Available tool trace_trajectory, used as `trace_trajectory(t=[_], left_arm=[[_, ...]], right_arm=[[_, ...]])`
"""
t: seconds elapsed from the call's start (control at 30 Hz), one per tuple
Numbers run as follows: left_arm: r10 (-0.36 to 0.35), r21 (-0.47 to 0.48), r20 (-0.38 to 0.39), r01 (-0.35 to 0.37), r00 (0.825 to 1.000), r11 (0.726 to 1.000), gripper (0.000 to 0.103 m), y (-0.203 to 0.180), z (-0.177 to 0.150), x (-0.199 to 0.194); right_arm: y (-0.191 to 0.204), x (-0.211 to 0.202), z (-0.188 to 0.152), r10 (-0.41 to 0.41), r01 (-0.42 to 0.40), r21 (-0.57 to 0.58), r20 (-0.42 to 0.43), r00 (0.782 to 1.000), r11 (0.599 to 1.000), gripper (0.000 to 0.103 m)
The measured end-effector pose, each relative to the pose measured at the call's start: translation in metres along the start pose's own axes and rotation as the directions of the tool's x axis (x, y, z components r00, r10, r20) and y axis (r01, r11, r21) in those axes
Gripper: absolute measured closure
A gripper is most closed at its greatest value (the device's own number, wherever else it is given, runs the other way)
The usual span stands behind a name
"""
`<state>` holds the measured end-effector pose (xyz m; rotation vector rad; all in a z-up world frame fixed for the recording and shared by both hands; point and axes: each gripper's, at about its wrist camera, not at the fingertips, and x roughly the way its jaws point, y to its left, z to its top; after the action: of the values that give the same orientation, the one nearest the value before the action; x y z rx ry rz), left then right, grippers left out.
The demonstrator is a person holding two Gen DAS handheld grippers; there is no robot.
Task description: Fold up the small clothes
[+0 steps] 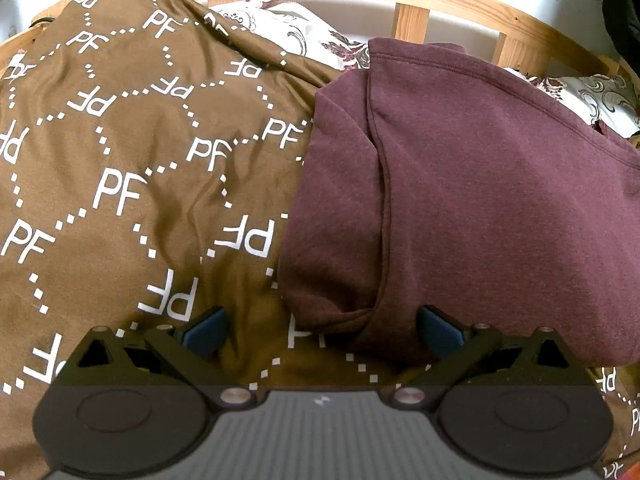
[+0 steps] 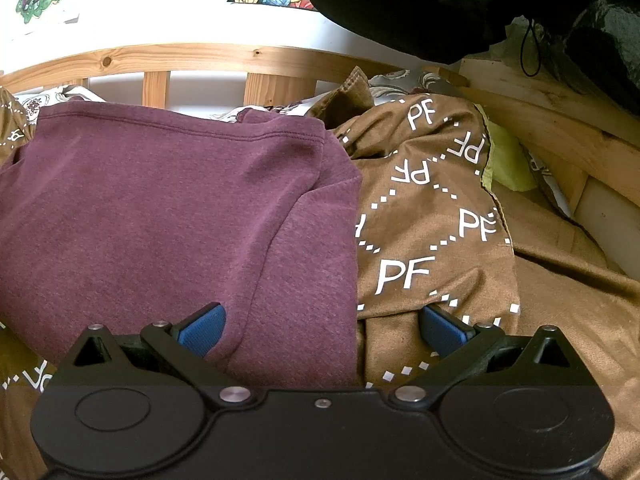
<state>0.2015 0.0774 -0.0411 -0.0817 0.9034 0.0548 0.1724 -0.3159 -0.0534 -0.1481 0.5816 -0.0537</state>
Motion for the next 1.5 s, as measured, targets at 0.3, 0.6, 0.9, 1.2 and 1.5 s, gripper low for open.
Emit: trace_trajectory(t=[0.3,0.6,0.9,1.2,1.5], left_arm=[[-0.037,-0.004,0.041,0.037,0.998,0.999,0.000,0.005,0.007,-0.007],[-0.049,0.082,0.079,0.042,0.996,0.996,0.000,0.001,0.034,0.006],[-0.099,0.073,0.016,0.098,0.995,0.993,0.000,0.001,0.046,0.033],[-0.155,0.026,0.004,0.155,0.988,0.988,0.012,0.010,0.049,0.035],[-0.208,-0.029,-0.020,0.208,0.978,0.978,0.049,0.014,0.052,0.032]], right_arm=[[0.010,-0.016,0.001,-0.010,0.010,-0.002,0.090,0.996,1.000,0.001],[0.039,-0.026,0.009,0.133,-0.126,-0.046,0.205,0.970,0.991,0.001],[0.078,-0.019,0.012,0.266,-0.251,-0.099,0.196,0.944,0.963,0.001],[0.119,0.001,0.011,0.338,-0.318,-0.169,0.106,0.935,0.933,0.001],[0.118,0.008,0.010,0.352,-0.340,-0.135,0.081,0.932,0.931,0.000]])
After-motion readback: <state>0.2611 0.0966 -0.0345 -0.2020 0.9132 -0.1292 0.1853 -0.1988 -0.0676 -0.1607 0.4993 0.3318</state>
